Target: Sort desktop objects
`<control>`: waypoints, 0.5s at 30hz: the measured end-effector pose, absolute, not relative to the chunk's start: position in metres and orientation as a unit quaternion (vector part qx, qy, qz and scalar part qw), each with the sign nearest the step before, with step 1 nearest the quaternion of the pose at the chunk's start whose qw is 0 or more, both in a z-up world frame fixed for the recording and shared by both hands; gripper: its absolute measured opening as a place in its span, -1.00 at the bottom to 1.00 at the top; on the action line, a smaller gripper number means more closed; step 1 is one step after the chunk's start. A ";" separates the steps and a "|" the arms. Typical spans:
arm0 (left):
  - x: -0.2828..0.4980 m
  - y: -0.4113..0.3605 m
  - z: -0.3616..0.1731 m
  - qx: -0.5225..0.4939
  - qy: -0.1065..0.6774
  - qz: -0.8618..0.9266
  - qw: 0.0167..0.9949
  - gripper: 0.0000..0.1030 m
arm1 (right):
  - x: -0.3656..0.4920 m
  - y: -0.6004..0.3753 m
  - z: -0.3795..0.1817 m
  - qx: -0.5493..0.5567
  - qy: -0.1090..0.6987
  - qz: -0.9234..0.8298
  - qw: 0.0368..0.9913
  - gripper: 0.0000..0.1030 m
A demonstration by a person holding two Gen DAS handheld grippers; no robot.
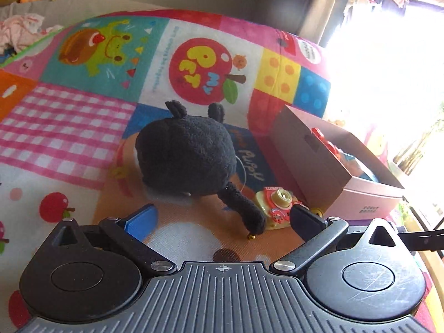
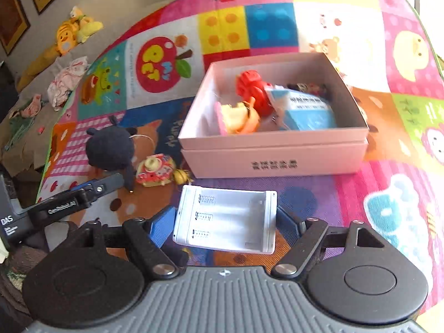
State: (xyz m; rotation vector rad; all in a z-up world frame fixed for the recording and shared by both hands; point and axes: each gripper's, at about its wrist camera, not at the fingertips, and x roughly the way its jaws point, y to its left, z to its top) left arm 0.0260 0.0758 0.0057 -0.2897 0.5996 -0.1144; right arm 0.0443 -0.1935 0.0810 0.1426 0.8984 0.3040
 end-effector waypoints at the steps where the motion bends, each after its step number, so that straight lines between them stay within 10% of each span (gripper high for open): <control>1: 0.022 0.073 0.008 -0.128 0.293 -0.048 0.946 1.00 | 0.044 -0.198 0.075 0.077 0.431 0.136 0.889 0.54; 15: -0.038 0.002 0.028 0.007 0.309 -0.158 0.938 1.00 | 0.078 -0.281 0.073 0.172 0.297 -0.003 0.939 0.81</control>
